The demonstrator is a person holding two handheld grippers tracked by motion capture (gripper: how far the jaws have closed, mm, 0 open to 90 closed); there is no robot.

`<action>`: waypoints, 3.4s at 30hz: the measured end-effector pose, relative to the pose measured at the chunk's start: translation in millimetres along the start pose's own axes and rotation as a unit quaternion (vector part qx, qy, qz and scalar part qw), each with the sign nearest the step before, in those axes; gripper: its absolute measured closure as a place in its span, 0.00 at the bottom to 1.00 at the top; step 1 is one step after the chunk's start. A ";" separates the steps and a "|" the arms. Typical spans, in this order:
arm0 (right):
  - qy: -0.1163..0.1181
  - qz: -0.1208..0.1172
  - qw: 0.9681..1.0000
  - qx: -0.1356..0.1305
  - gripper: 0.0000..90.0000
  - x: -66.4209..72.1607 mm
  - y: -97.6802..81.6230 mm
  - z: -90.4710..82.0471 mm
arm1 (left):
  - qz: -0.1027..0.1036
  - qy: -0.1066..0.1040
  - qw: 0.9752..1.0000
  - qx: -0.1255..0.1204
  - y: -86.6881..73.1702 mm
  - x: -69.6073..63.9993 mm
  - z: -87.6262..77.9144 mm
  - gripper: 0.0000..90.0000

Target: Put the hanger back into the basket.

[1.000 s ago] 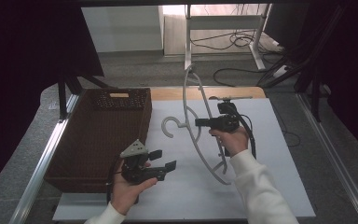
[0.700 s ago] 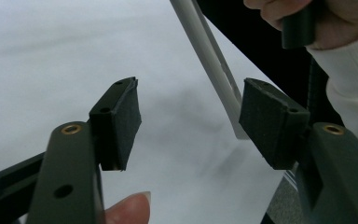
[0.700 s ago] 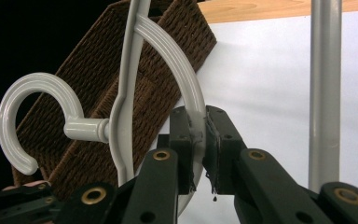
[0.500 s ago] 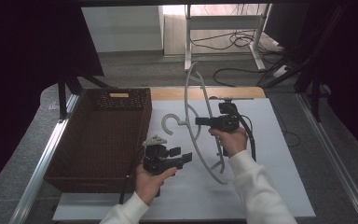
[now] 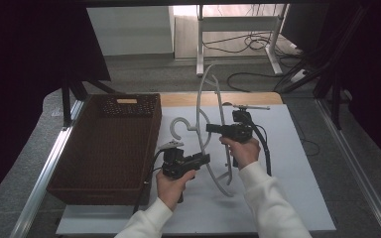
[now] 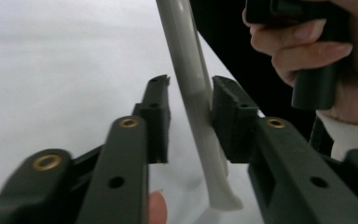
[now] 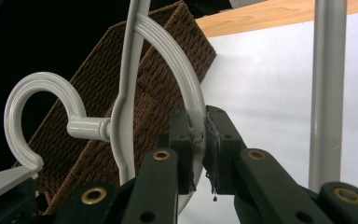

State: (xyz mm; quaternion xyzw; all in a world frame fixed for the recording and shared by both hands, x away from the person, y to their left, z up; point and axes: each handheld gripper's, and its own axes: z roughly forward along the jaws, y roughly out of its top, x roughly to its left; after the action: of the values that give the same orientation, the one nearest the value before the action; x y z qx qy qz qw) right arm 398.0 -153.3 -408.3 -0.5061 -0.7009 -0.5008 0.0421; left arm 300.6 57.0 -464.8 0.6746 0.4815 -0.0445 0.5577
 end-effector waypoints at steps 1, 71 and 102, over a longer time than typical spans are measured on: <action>0.001 0.002 1.000 0.000 0.91 0.0 -0.5 0.2 | -0.001 -0.002 1.000 -0.002 0.6 0.7 -0.3 0.81; 0.020 -0.004 1.000 0.013 0.46 -50.5 -25.9 -64.0 | -0.008 -0.064 0.998 0.003 24.4 20.5 -40.7 0.91; -0.006 0.016 1.000 0.008 0.46 -78.9 -51.4 -97.8 | 0.018 -0.040 0.998 -0.040 79.7 30.0 -156.9 0.91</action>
State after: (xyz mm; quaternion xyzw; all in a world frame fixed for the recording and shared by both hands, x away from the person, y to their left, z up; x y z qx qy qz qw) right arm 353.7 -278.1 -438.5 -0.5197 -0.6971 -0.4914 0.0499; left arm 297.4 206.6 -367.5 0.6581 0.4479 -0.0420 0.6038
